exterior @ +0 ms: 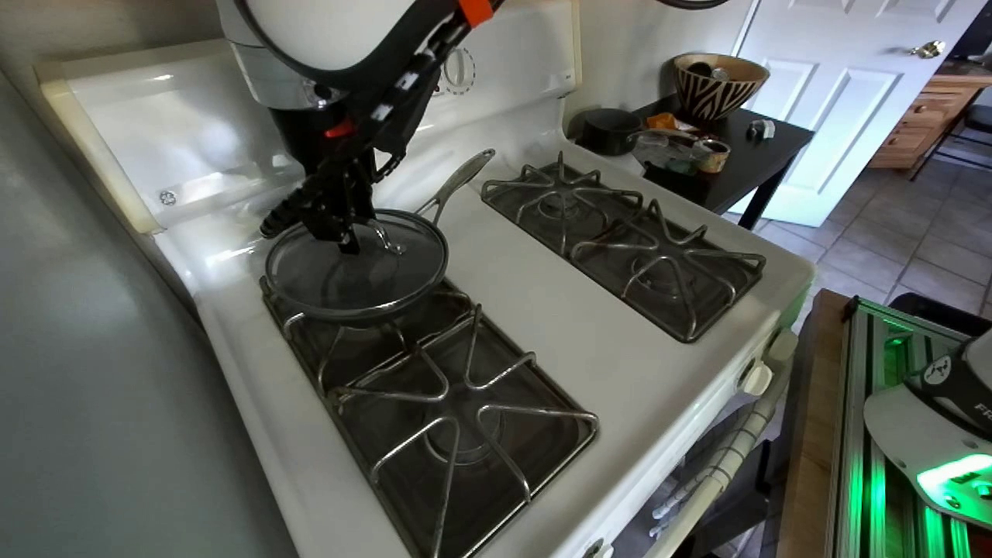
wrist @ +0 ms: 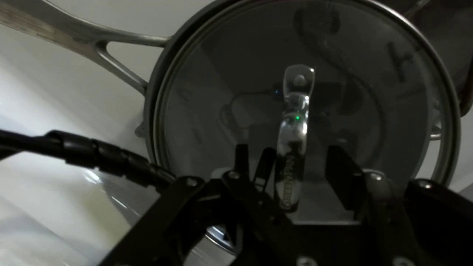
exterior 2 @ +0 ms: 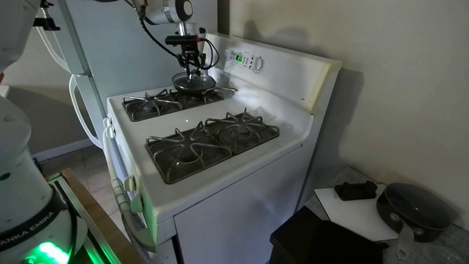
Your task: Put the lid on the pan
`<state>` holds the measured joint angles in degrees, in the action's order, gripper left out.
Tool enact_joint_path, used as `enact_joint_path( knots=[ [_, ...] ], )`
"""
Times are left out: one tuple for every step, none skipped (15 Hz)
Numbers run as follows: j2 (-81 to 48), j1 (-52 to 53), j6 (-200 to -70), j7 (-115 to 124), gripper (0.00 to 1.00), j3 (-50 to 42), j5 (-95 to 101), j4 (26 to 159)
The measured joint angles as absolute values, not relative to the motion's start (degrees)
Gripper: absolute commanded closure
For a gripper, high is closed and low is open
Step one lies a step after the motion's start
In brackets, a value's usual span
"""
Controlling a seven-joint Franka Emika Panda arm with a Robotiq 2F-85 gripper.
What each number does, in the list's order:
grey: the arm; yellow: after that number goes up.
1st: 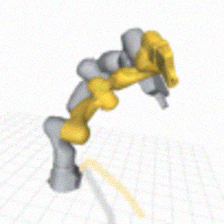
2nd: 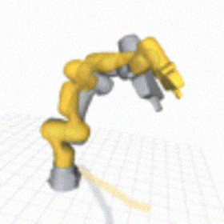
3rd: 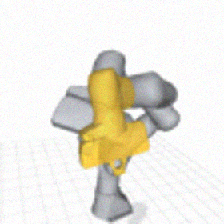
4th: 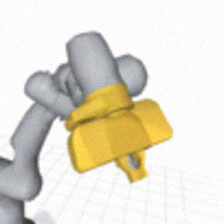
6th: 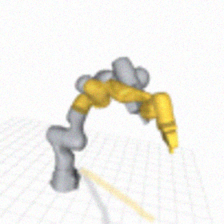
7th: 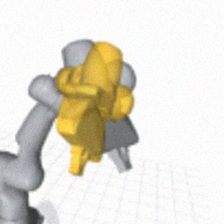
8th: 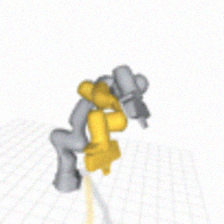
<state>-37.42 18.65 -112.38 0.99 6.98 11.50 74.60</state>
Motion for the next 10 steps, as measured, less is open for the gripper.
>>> enact_joint_path(
  knots=[
    [-37.6,18.6,-112.4,0.9,0.69,7.0,11.4,74.3],
    [-37.9,18.6,-112.4,0.9,0.76,7.0,11.3,74.0],
    [-38.0,18.6,-112.4,0.8,0.85,7.0,11.2,73.7],
    [-38.1,18.6,-112.4,0.8,0.96,7.0,11.2,73.4],
    [-38.1,18.6,-112.4,0.8,1.00,7.0,11.2,73.3],
    [-38.1,18.5,-112.4,0.8,1.00,7.0,11.2,73.2],
    [-38.1,18.5,-112.4,0.7,1.00,7.0,11.1,73.2],
    [-38.2,18.5,-112.4,0.7,0.98,7.0,11.1,73.2],
    [-38.2,18.5,-112.4,0.7,0.99,7.0,11.1,73.1],
    [-38.3,18.5,-112.4,0.7,1.00,7.0,11.1,73.1]
  ],
)
